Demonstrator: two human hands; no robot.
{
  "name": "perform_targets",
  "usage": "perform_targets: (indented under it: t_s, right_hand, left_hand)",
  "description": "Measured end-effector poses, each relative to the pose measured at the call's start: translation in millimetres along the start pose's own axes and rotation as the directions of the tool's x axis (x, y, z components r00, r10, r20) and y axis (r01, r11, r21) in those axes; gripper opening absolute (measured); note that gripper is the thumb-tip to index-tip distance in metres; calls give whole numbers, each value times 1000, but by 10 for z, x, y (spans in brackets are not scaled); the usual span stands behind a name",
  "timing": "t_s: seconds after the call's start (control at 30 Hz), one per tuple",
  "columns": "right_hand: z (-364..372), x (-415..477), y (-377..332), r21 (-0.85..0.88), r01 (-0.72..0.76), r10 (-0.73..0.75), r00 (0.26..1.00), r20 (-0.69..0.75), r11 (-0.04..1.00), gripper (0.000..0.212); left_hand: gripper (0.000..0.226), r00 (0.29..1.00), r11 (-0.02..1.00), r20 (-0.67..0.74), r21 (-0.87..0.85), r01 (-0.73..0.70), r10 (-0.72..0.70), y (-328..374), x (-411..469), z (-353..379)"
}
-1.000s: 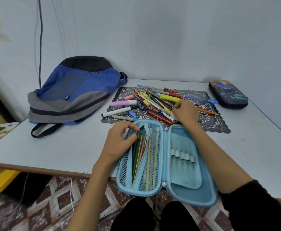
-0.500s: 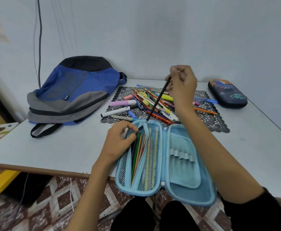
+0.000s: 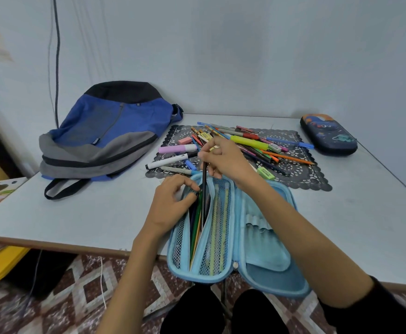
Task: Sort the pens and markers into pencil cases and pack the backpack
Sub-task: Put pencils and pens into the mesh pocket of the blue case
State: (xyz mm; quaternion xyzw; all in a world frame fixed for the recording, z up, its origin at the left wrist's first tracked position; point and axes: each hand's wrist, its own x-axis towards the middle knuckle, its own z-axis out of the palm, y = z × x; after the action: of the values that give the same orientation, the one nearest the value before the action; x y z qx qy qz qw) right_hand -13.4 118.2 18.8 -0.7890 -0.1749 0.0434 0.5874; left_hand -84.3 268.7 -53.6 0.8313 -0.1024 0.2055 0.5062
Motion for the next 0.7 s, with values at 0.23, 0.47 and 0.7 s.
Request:
perform_targets:
  t_s: [0.23, 0.47, 0.7]
  right_hand:
    - [-16, -135, 26, -284, -43, 109, 969, 221, 958, 22]
    - [-89, -113, -20, -417, -29, 131, 967, 217, 908, 8]
    - [-92, -127, 27, -481, -7, 129, 967, 221, 877, 24]
  left_hand:
    - [14, 1000, 1000, -10, 6, -13, 13, -7, 5, -4]
    - [11, 999, 999, -31, -29, 28, -29, 12, -6, 2]
    - [5, 998, 998, -40, -33, 50, -52, 0, -12, 9]
